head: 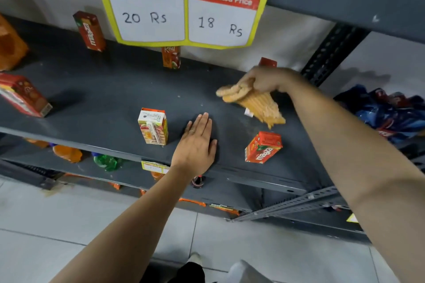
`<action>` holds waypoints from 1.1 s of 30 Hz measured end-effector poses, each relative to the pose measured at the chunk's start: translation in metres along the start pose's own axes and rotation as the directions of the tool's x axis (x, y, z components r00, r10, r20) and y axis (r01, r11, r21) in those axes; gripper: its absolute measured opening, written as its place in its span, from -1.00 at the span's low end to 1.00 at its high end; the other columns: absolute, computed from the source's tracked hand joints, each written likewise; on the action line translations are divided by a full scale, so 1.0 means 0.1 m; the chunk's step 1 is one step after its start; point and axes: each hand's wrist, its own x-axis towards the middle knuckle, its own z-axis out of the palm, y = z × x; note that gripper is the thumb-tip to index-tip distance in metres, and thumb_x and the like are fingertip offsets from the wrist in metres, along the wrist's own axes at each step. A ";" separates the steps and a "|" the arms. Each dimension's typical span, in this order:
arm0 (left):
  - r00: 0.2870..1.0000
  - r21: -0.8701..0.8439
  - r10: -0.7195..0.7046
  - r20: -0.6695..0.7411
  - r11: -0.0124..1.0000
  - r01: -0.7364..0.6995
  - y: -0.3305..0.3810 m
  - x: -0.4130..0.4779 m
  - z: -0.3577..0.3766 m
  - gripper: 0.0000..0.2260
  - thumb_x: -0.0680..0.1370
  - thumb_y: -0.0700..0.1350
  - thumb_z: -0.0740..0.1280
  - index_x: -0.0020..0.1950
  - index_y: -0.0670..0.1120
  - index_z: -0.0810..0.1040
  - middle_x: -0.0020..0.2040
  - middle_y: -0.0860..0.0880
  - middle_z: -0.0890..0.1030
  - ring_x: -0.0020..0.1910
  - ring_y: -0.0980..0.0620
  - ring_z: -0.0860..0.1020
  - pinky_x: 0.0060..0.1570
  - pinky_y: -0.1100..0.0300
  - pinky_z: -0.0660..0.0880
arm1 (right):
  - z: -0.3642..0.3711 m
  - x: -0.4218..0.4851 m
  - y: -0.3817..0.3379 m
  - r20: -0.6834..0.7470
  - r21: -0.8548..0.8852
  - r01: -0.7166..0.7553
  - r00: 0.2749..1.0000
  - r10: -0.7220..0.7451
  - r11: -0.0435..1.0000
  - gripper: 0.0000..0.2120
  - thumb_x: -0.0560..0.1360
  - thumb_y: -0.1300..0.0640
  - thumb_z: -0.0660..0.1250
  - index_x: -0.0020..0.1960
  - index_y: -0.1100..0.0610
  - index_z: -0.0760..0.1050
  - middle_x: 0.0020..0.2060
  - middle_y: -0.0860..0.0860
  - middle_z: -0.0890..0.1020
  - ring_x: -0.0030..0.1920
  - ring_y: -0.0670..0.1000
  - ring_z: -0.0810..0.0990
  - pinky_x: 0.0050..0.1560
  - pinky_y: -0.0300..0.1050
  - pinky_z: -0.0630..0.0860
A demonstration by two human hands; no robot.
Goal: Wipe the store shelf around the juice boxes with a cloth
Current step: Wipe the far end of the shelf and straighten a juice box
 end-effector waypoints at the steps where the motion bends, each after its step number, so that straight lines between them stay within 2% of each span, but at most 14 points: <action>1: 1.000 0.002 0.000 0.002 1.000 0.000 0.00 0.00 0.00 -0.46 0.63 0.02 0.04 0.54 -0.21 0.06 0.58 -0.13 0.02 0.56 -0.03 -0.05 0.52 0.04 -0.12 | -0.09 0.03 0.00 -0.076 0.035 0.001 0.997 0.002 0.999 -0.52 0.41 0.47 0.08 0.15 0.14 0.59 0.03 0.09 0.62 0.04 0.09 0.55 -0.05 -0.08 0.45; 4: 1.000 0.009 -0.002 0.002 1.000 0.002 0.00 0.00 0.00 -0.46 0.63 0.03 0.04 0.54 -0.20 0.06 0.58 -0.12 0.03 0.56 -0.02 -0.05 0.52 0.05 -0.12 | -0.19 0.21 -0.06 -0.196 0.057 0.039 0.980 -0.027 0.998 -0.50 0.45 0.41 0.09 0.17 0.01 0.59 0.04 0.03 0.58 0.05 0.04 0.51 -0.03 -0.18 0.37; 7: 1.000 0.012 -0.002 -0.004 1.000 0.002 0.00 -0.01 -0.01 -0.46 0.63 0.03 0.04 0.54 -0.21 0.08 0.58 -0.13 0.04 0.55 -0.02 -0.03 0.52 0.06 -0.11 | -0.06 0.38 -0.13 -0.160 0.003 0.029 0.987 -0.028 1.000 -0.45 0.47 0.41 0.07 0.32 -0.01 0.50 0.33 0.07 0.50 0.25 0.11 0.48 0.13 -0.19 0.37; 10: 1.000 0.022 0.001 -0.005 1.000 -0.001 0.00 0.00 -0.01 -0.47 0.63 0.02 0.05 0.53 -0.22 0.10 0.57 -0.14 0.07 0.55 -0.03 -0.01 0.52 0.05 -0.09 | 0.15 0.40 -0.10 -0.067 -0.067 -0.032 0.997 0.028 0.997 -0.42 0.48 0.42 0.07 0.39 0.01 0.42 0.38 0.16 0.42 0.22 0.16 0.49 -0.01 -0.17 0.37; 13: 1.000 0.020 0.006 -0.011 1.000 -0.006 0.00 0.00 -0.01 -0.47 0.63 0.01 0.06 0.53 -0.22 0.12 0.57 -0.15 0.09 0.55 -0.05 0.01 0.52 0.04 -0.07 | 0.29 0.28 -0.05 -0.032 -0.068 -0.040 0.999 0.038 0.997 -0.42 0.47 0.43 0.07 0.39 0.02 0.41 0.35 0.17 0.45 -0.14 0.03 0.52 -0.23 -0.21 0.39; 14: 1.000 0.019 0.007 -0.013 1.000 -0.007 0.00 0.00 -0.01 -0.47 0.63 0.01 0.07 0.53 -0.22 0.12 0.57 -0.15 0.09 0.55 -0.05 0.02 0.52 0.04 -0.07 | 0.31 0.23 -0.02 0.006 -0.066 -0.038 0.999 0.038 0.997 -0.43 0.47 0.43 0.07 0.38 0.03 0.43 0.32 0.16 0.48 -0.17 0.02 0.52 -0.24 -0.19 0.44; 17: 1.000 0.012 0.004 -0.018 1.000 -0.004 0.01 0.00 0.00 -0.48 0.63 0.00 0.07 0.53 -0.22 0.12 0.57 -0.14 0.09 0.55 -0.04 0.02 0.52 0.05 -0.09 | 0.24 0.02 0.13 0.203 -0.059 -0.051 0.977 0.062 0.997 -0.60 0.49 0.36 0.14 0.17 0.03 0.56 0.14 0.12 0.62 0.04 0.10 0.60 0.04 0.00 0.58; 19: 1.000 0.008 0.004 -0.015 1.000 -0.004 0.01 0.01 0.00 -0.48 0.63 0.01 0.05 0.53 -0.21 0.11 0.57 -0.13 0.09 0.55 -0.03 0.01 0.52 0.05 -0.08 | 0.08 -0.15 0.21 0.263 0.024 -0.112 0.959 0.102 0.993 -0.69 0.51 0.37 0.21 0.05 0.01 0.55 -0.01 0.06 0.64 0.01 0.07 0.60 -0.09 -0.07 0.57; 21: 1.000 0.013 0.005 -0.016 1.000 -0.004 0.01 0.00 -0.01 -0.47 0.62 0.01 0.04 0.53 -0.20 0.11 0.57 -0.12 0.09 0.55 -0.03 0.01 0.52 0.04 -0.06 | -0.10 -0.25 0.25 0.238 0.149 -0.168 0.963 0.129 0.974 -0.69 0.50 0.42 0.23 0.09 0.07 0.53 -0.10 0.05 0.61 -0.06 0.06 0.59 -0.18 -0.11 0.54; 23: 1.000 0.013 0.005 -0.015 1.000 -0.005 0.01 0.00 -0.01 -0.47 0.63 0.02 0.04 0.53 -0.21 0.11 0.57 -0.12 0.09 0.55 -0.03 0.02 0.52 0.04 -0.08 | -0.25 -0.24 0.22 0.118 0.224 -0.160 0.984 0.136 0.961 -0.69 0.50 0.44 0.21 0.12 0.15 0.53 -0.10 0.11 0.61 -0.09 0.09 0.59 -0.14 -0.13 0.55; 26: 1.000 0.021 0.009 -0.019 1.000 -0.009 0.00 0.00 -0.01 -0.47 0.63 0.02 0.05 0.53 -0.21 0.11 0.57 -0.13 0.10 0.55 -0.03 0.02 0.52 0.05 -0.09 | -0.30 -0.07 0.01 -0.125 0.116 -0.037 0.991 0.051 0.993 -0.61 0.43 0.46 0.12 0.11 0.23 0.58 -0.02 0.17 0.65 -0.13 0.05 0.53 -0.27 -0.26 0.40; 28: 1.000 0.021 0.008 -0.020 1.000 -0.008 0.00 0.00 -0.01 -0.47 0.62 0.01 0.06 0.53 -0.22 0.12 0.56 -0.14 0.11 0.55 -0.04 0.03 0.52 0.05 -0.08 | -0.13 0.04 -0.17 -0.114 0.029 0.031 0.993 -0.027 0.999 -0.50 0.42 0.45 0.09 0.24 0.15 0.56 0.10 0.08 0.62 -0.02 0.03 0.52 -0.19 -0.21 0.38; 31: 1.000 0.019 0.013 -0.016 1.000 -0.013 0.01 0.00 0.00 -0.48 0.62 0.01 0.07 0.52 -0.23 0.14 0.56 -0.15 0.13 0.55 -0.05 0.05 0.52 0.04 -0.06 | 0.25 0.16 -0.22 0.055 -0.061 0.083 0.995 -0.080 0.995 -0.56 0.50 0.37 0.16 0.30 0.05 0.51 0.28 0.04 0.52 0.23 0.08 0.49 0.14 -0.18 0.36; 33: 1.000 0.017 0.016 -0.016 1.000 -0.015 0.01 -0.01 -0.01 -0.48 0.62 0.00 0.07 0.52 -0.23 0.14 0.56 -0.15 0.13 0.54 -0.05 0.06 0.52 0.04 -0.05 | 0.40 0.14 -0.15 0.178 -0.137 0.100 0.981 -0.075 0.986 -0.49 0.50 0.41 0.13 0.28 -0.03 0.53 0.46 0.02 0.35 0.43 0.11 0.31 0.41 -0.10 0.20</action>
